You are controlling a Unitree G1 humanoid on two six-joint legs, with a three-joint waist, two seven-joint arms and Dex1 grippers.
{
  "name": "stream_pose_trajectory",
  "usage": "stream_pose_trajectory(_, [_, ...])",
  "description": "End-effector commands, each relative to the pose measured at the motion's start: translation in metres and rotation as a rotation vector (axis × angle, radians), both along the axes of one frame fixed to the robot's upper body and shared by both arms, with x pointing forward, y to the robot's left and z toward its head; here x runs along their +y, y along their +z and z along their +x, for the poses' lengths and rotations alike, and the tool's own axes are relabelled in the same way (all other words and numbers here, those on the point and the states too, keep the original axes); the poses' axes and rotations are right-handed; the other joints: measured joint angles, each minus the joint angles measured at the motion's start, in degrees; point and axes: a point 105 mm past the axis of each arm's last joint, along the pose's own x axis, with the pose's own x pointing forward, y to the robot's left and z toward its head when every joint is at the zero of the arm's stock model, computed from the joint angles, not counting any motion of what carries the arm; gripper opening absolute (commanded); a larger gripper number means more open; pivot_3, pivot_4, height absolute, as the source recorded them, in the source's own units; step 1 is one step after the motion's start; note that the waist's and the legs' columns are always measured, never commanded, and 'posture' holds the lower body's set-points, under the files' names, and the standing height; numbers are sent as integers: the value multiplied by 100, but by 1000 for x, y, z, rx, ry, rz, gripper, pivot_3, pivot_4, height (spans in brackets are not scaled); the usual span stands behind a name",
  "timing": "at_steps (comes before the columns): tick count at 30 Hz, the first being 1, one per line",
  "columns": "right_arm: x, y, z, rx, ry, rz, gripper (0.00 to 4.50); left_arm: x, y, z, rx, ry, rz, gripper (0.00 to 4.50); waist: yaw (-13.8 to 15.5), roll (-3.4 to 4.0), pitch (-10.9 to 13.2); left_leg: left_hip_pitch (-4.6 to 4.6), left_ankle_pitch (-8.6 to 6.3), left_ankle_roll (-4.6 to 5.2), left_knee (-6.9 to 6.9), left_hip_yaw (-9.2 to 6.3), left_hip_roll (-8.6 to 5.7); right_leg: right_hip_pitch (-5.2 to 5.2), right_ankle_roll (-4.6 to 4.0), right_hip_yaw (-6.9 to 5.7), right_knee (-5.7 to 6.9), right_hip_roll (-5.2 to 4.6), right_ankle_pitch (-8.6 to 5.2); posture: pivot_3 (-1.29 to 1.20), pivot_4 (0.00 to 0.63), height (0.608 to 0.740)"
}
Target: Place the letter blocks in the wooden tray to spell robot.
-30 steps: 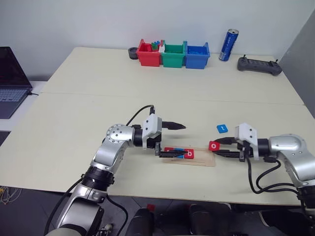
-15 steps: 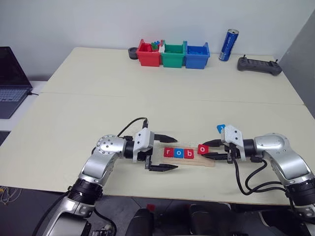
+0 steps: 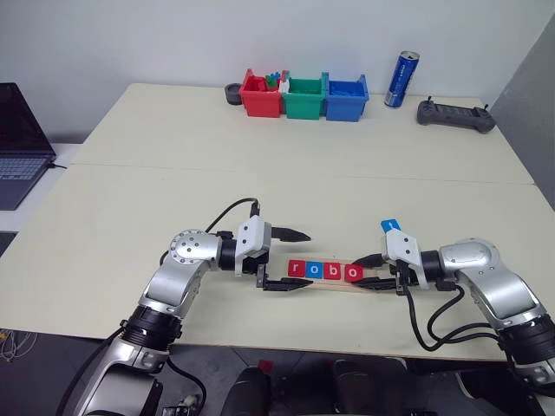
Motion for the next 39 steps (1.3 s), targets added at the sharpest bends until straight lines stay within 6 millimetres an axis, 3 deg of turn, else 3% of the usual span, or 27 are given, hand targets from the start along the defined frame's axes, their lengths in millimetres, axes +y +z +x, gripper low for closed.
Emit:
stream_pose_trajectory(1, [4,6,2,-44,14,-2,1450,0,11,0,-52,-11,-10,4500,0,0,0,0,0,0,0,0,0,0,0,0,0,0,0,0,150,740])
stream_pose_trajectory(9, [5,4,5,-50,4,-2,1450,3,1,-18,-44,-87,30,4500,-4,0,0,0,0,0,0,1,1,0,0,0,0,0,0,0,150,740])
stream_pose_trajectory(19, [4,4,6,-43,9,-8,1450,3,2,-13,-52,-71,26,4500,-1,0,0,0,0,0,1,1,0,0,0,0,1,0,0,0,150,740])
stream_pose_trajectory(27, [5,12,7,-31,-2,21,4296,0,1,-15,-50,-79,24,4500,-1,0,0,0,0,0,1,1,0,0,0,0,1,0,0,0,150,740])
stream_pose_trajectory(28, [5,14,9,-37,-8,26,4469,0,1,-15,-50,-79,23,4500,-1,0,0,0,0,0,1,1,0,0,0,0,1,0,0,0,150,740])
stream_pose_trajectory(39, [-2,44,12,-77,-79,94,4469,-2,3,-12,-58,-78,16,4500,0,0,0,0,0,0,1,-1,0,0,-1,-1,2,0,0,0,150,740])
